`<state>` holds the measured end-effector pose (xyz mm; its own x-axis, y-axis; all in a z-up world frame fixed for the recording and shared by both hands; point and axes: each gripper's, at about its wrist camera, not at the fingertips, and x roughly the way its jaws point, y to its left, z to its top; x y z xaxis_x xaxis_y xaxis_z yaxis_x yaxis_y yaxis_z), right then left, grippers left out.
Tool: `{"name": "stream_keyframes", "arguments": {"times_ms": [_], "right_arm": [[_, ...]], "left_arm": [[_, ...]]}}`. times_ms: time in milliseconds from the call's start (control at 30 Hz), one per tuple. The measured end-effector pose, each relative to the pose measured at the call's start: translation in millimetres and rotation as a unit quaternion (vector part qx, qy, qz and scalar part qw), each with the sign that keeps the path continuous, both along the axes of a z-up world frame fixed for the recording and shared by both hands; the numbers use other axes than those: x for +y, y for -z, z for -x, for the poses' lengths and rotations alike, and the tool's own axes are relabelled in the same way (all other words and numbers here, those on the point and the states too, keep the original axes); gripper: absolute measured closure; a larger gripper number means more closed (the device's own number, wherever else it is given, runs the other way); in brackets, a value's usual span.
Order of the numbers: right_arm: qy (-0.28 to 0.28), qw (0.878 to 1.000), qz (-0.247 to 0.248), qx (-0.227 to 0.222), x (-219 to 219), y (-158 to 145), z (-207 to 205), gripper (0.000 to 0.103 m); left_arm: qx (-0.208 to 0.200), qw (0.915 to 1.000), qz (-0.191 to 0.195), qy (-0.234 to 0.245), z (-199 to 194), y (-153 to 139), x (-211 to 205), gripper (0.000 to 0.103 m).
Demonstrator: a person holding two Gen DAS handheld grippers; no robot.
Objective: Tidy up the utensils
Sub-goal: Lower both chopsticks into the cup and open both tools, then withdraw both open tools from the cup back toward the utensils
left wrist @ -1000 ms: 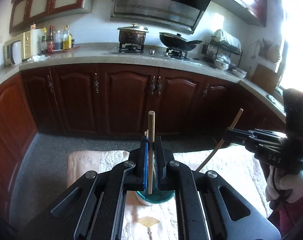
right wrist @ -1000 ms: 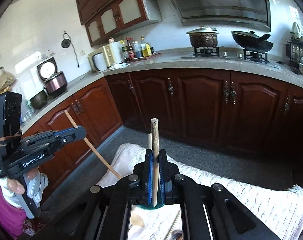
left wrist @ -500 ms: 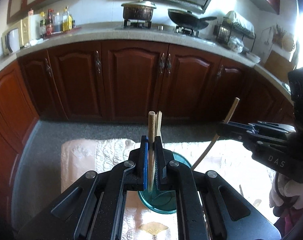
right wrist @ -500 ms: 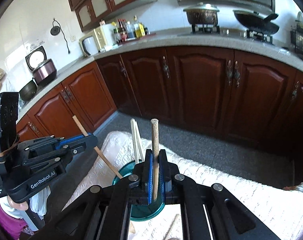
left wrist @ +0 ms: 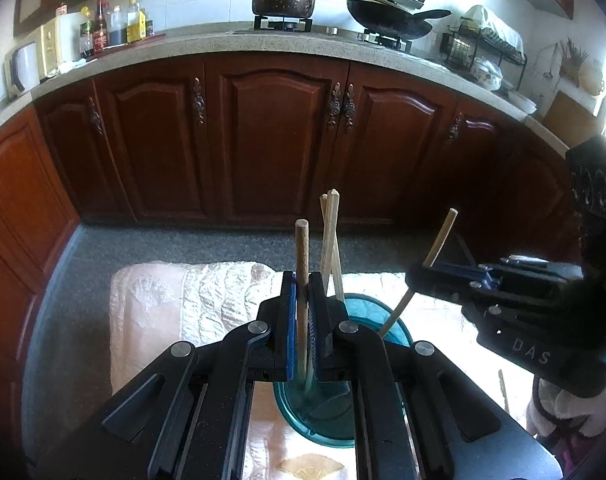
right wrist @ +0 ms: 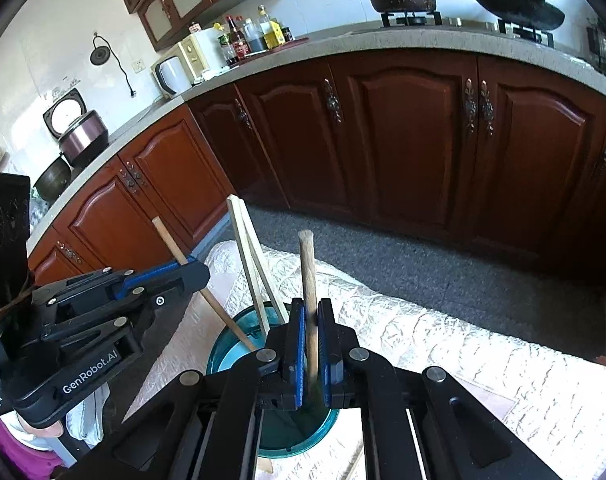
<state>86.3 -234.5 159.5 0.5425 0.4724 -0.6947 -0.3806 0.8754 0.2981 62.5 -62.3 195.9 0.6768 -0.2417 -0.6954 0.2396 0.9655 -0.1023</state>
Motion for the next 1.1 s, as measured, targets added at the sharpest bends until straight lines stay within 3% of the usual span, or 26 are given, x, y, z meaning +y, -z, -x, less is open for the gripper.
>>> {"name": "stream_keyframes", "arguments": {"times_ms": [133, 233, 300, 400, 533, 1100], "right_arm": [[0.002, 1.000, -0.008, 0.007, -4.7, 3.7, -1.1, 0.097], [0.007, 1.000, -0.011, 0.007, -5.7, 4.5, -0.3, 0.087], [0.010, 1.000, -0.011, 0.007, -7.0, 5.2, 1.8, 0.075], [0.010, 1.000, -0.012, 0.008, -7.5, 6.3, 6.0, 0.075], [0.010, 1.000, -0.013, 0.011, -8.1, 8.4, 12.4, 0.075], [0.025, 1.000, -0.009, 0.000, -11.0, 3.0, 55.1, 0.070]], "left_arm": [[0.002, 1.0000, 0.000, 0.000, -0.7, -0.1, -1.7, 0.098], [0.002, 1.0000, -0.002, -0.001, -0.3, 0.4, -2.4, 0.098], [0.006, 1.0000, -0.002, -0.002, -0.1, 1.3, -1.9, 0.096], [0.011, 0.9999, -0.001, -0.004, 0.9, 2.6, -1.8, 0.092], [0.005, 1.0000, -0.003, -0.008, 5.1, 2.7, -1.5, 0.070], [-0.013, 0.9997, -0.009, -0.017, 44.9, 0.2, -2.6, 0.052]]}}
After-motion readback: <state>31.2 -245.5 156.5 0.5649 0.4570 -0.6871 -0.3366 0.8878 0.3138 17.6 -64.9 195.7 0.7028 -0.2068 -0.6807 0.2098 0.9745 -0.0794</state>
